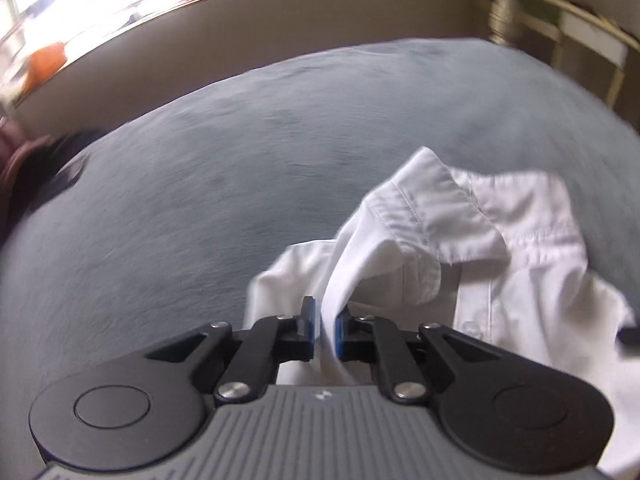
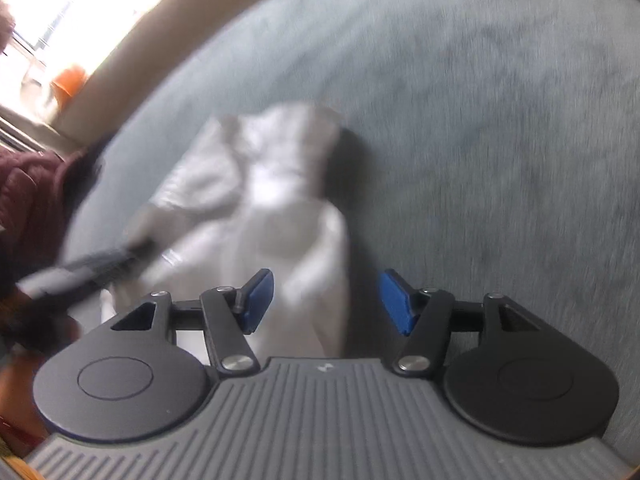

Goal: Fold clothes

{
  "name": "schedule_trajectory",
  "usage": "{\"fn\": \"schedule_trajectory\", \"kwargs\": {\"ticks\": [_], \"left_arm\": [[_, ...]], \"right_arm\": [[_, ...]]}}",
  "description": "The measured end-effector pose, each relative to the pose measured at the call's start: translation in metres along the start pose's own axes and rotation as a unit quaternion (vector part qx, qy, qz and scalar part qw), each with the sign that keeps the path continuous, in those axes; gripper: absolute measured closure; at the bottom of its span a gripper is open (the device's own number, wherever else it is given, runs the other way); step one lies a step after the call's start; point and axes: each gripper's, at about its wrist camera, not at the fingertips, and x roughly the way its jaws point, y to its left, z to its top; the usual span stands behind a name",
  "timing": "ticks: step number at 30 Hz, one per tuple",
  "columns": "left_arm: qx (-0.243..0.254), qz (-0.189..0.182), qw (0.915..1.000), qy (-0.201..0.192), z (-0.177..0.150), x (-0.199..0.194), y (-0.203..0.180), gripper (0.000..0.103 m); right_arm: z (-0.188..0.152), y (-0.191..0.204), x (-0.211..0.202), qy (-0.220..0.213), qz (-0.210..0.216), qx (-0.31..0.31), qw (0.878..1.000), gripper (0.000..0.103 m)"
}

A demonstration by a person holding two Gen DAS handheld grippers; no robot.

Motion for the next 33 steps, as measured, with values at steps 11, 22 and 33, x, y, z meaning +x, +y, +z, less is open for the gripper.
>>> {"fn": "schedule_trajectory", "kwargs": {"ticks": [11,22,33], "left_arm": [[-0.161,-0.027,0.9865,-0.013,-0.035,-0.053,0.076,0.098],[-0.267,0.068,0.9589,-0.067,-0.069,-0.131,0.156,0.1],[-0.266,0.147,0.9457,-0.114,-0.096,-0.309,0.229,0.1]], "right_arm": [[-0.02,0.029,0.033,0.076,0.062,0.026,0.995,0.044],[-0.028,0.096,-0.029,0.053,0.069,-0.118,0.989,0.102],[0.013,0.156,-0.185,0.069,0.14,-0.167,0.974,0.102]]}}
